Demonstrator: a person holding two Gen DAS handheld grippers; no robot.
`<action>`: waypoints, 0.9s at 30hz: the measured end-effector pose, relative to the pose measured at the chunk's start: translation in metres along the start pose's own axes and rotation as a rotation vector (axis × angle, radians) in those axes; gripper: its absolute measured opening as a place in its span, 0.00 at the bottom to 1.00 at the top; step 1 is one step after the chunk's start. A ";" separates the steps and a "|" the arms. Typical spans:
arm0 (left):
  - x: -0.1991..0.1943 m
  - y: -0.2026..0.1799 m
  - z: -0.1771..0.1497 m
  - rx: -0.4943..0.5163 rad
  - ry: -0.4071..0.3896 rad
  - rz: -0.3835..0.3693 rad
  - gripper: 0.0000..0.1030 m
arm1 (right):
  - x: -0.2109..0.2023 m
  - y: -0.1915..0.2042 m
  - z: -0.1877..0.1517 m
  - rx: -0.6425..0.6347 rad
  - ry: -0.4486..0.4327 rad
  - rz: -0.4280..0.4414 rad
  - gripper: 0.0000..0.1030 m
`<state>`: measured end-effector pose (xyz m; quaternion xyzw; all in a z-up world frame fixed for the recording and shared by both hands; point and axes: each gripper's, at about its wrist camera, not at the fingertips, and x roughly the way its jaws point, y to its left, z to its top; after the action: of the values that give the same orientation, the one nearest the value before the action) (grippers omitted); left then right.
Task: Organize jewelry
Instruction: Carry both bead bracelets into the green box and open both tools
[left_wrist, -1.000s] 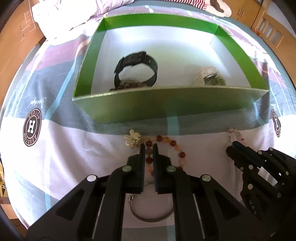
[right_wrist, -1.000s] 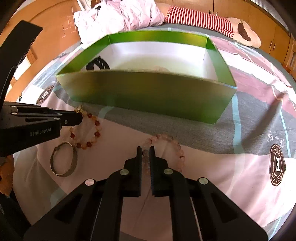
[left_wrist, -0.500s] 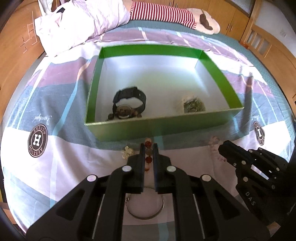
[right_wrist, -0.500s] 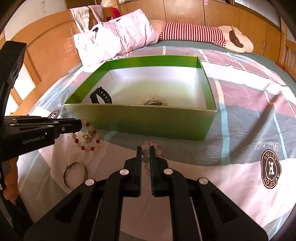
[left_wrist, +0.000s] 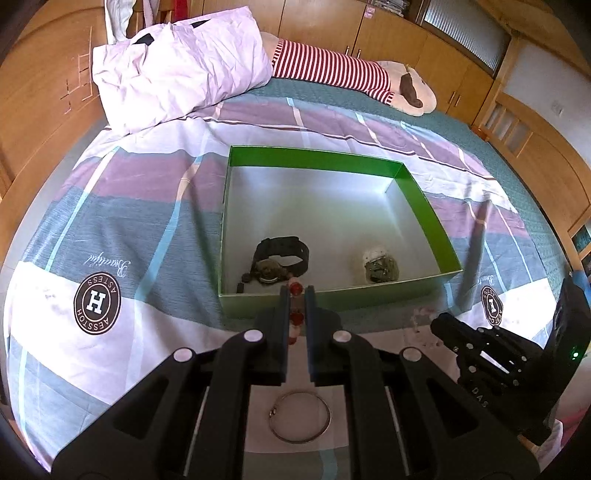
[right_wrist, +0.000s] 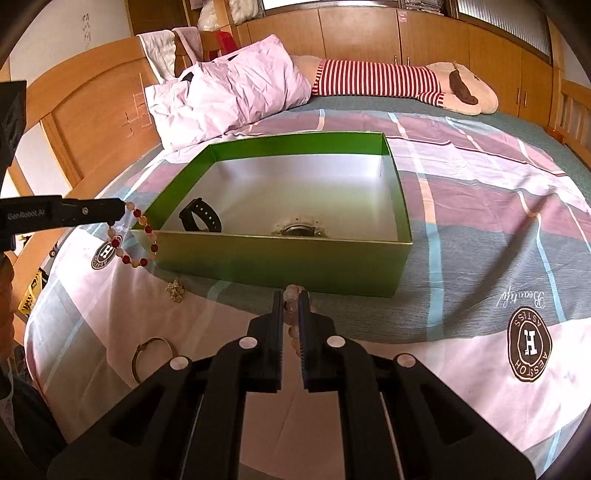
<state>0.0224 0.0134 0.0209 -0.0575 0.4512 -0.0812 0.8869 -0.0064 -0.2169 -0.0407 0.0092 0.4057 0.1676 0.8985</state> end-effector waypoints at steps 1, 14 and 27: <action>0.000 -0.002 0.000 0.004 -0.001 -0.001 0.07 | 0.001 0.001 0.000 -0.002 0.001 -0.002 0.07; 0.000 -0.016 -0.003 0.045 -0.008 -0.003 0.07 | 0.012 0.002 -0.006 -0.009 0.049 -0.020 0.07; -0.024 -0.022 0.019 0.071 -0.148 0.011 0.07 | -0.028 -0.002 0.060 0.031 -0.097 -0.011 0.07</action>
<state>0.0216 -0.0032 0.0546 -0.0291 0.3815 -0.0879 0.9197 0.0209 -0.2205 0.0193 0.0289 0.3642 0.1559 0.9177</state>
